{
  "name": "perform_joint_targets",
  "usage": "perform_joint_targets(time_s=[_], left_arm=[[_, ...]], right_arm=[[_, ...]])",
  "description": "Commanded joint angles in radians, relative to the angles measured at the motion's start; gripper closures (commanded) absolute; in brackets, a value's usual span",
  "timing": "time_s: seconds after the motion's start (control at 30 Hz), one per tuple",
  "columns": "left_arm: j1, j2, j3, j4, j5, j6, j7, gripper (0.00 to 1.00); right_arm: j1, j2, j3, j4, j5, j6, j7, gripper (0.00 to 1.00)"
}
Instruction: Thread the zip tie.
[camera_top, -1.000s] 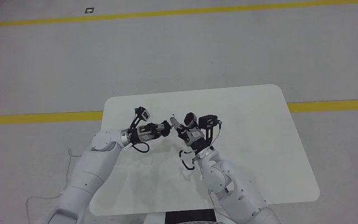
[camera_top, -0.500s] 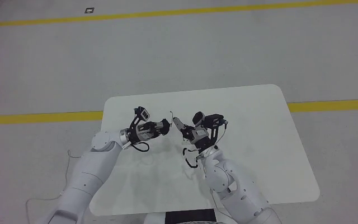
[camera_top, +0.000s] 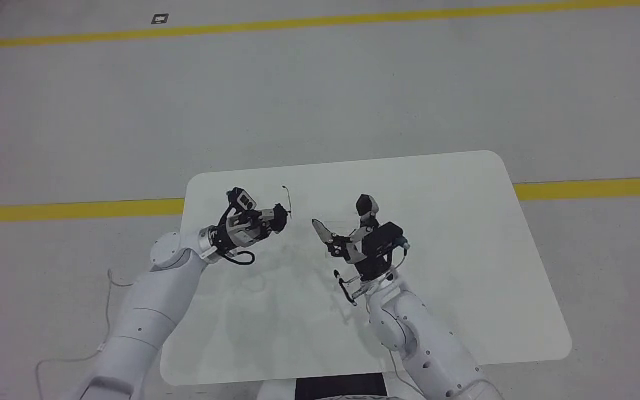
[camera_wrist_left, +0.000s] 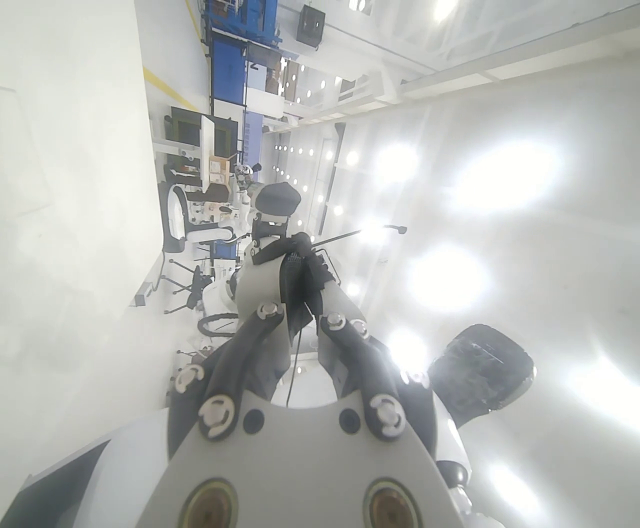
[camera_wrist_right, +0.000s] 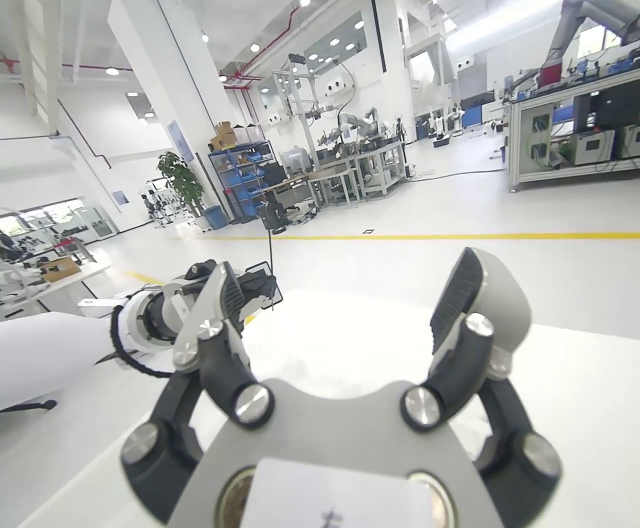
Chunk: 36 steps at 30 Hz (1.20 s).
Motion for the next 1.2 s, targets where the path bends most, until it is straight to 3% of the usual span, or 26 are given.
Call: perform_joint_targets(time_s=[0.0,0.1,0.17,0.23,0.27,0.53,0.63,0.67,0.9,1.0,1.17], left_arm=[[0.000,0.000,0.000,0.000,0.000,0.000,0.000,1.00],[0.012,-0.002,0.006,-0.019,-0.009,0.028,0.049,1.00],[0.017,-0.002,0.005,-0.027,-0.049,0.073,0.033,1.00],[0.018,0.000,0.001,-0.027,-0.080,0.119,0.011,1.00],[0.018,0.000,0.000,-0.026,-0.094,0.142,0.005,1.00],[0.013,0.006,-0.005,-0.015,-0.151,0.286,-0.026,1.00],[0.007,0.006,0.001,-0.007,-0.129,0.263,-0.010,1.00],[0.004,0.006,0.003,-0.008,-0.118,0.248,-0.009,1.00],[0.004,0.006,0.003,-0.008,-0.118,0.248,-0.009,1.00],[0.004,0.006,0.003,-0.008,-0.118,0.248,-0.009,1.00],[0.004,0.006,0.003,-0.008,-0.118,0.248,-0.009,1.00]], right_arm=[[0.000,0.000,0.000,0.000,0.000,0.000,-0.001,0.00],[0.003,0.001,-0.001,0.004,-0.027,0.001,0.009,0.00],[0.011,0.006,-0.005,0.013,-0.113,0.008,0.009,0.00],[0.019,0.010,-0.010,0.026,-0.272,0.081,0.008,0.00],[0.020,0.012,-0.016,0.034,-0.299,0.108,0.007,0.00],[0.148,0.072,-0.155,0.132,-0.299,0.269,-0.030,0.00],[0.209,0.100,-0.237,0.173,-0.299,0.328,-0.038,0.00],[0.209,0.100,-0.237,0.173,-0.299,0.328,-0.038,0.00],[0.211,0.101,-0.237,0.175,-0.299,0.329,-0.034,0.00],[0.229,0.103,-0.261,0.182,-0.299,0.321,-0.019,0.00],[0.289,0.113,-0.342,0.210,-0.299,0.380,0.001,0.00]])
